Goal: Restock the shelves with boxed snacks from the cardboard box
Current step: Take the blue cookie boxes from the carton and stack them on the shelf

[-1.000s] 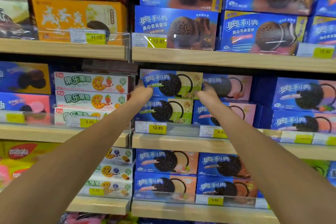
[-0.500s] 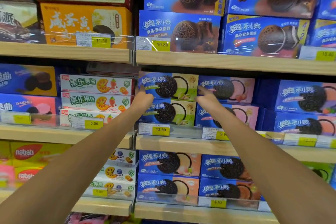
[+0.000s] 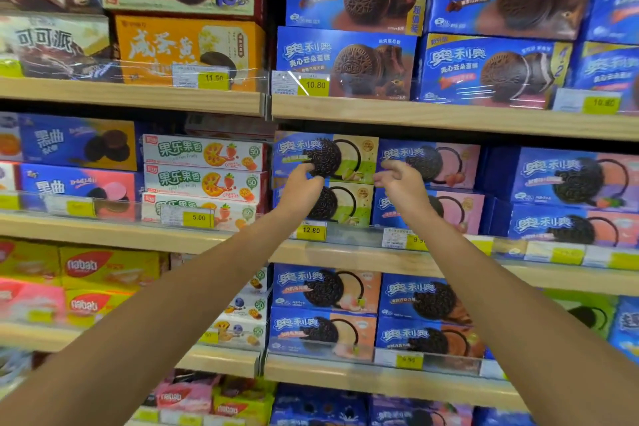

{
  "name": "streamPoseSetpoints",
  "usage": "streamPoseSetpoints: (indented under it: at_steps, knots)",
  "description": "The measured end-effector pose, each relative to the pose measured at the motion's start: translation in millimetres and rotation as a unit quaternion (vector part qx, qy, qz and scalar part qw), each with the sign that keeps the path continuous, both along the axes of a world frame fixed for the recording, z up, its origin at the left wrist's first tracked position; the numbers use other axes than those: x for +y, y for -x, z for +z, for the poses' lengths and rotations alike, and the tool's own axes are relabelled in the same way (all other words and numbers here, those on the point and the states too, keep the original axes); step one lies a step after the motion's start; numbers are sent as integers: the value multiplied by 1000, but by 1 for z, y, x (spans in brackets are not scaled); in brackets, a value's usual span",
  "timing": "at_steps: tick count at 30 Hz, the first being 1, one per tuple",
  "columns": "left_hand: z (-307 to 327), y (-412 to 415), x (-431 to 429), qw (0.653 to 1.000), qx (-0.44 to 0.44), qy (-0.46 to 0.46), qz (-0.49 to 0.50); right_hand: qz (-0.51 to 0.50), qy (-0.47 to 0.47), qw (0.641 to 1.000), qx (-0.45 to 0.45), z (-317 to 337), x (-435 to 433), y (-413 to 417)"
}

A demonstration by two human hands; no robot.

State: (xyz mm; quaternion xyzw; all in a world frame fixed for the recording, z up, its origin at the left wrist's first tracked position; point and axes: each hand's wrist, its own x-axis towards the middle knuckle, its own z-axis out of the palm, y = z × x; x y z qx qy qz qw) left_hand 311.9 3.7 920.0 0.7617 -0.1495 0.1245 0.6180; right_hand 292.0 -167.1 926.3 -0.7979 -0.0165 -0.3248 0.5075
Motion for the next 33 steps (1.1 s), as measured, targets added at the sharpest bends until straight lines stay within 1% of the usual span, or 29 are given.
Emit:
streamPoseSetpoints:
  at_steps: [6, 10, 11, 14, 18, 20, 22, 23, 25, 27, 29, 30, 32, 33]
  knots:
    - [-34, 42, -32, 997, -30, 73, -17, 25, -61, 997, -34, -26, 13, 46]
    - [-76, 74, -49, 996, -42, 70, -20, 20, -50, 998, -19, -69, 15, 80]
    - [-90, 82, -53, 997, -34, 68, -19, 22, -49, 999, -9, -83, 13, 87]
    - [-138, 102, -57, 997, 6, 70, -20, 15, -35, 998, 41, -135, 6, 105]
    - [-227, 125, -55, 995, 85, 13, -46, 23, -28, 989, 141, -224, -10, 131]
    - [-281, 133, -52, 987, 141, -15, -76, 22, -22, 980, 197, -274, -18, 144]
    - [-330, 139, -50, 971, 210, -51, -103, 25, -27, 967, 253, -319, -23, 158]
    - [-360, 144, -51, 958, 252, -68, -122, 26, -38, 958, 283, -349, -27, 166]
    - [-410, 156, -52, 923, 334, -112, -156, 22, -65, 934, 352, -402, -31, 181]
    - [-465, 173, -50, 891, 388, -164, -169, 13, -90, 907, 411, -459, -34, 196]
    - [-508, 192, -45, 858, 456, -165, -167, -12, -129, 883, 452, -505, -35, 216]
    - [-530, 200, -45, 849, 469, -176, -170, -20, -141, 869, 473, -528, -37, 224]
    - [-586, 221, -43, 827, 480, -231, -178, -24, -145, 836, 529, -583, -37, 246]
    - [-608, 229, -42, 816, 499, -232, -178, -23, -145, 819, 554, -607, -37, 257]
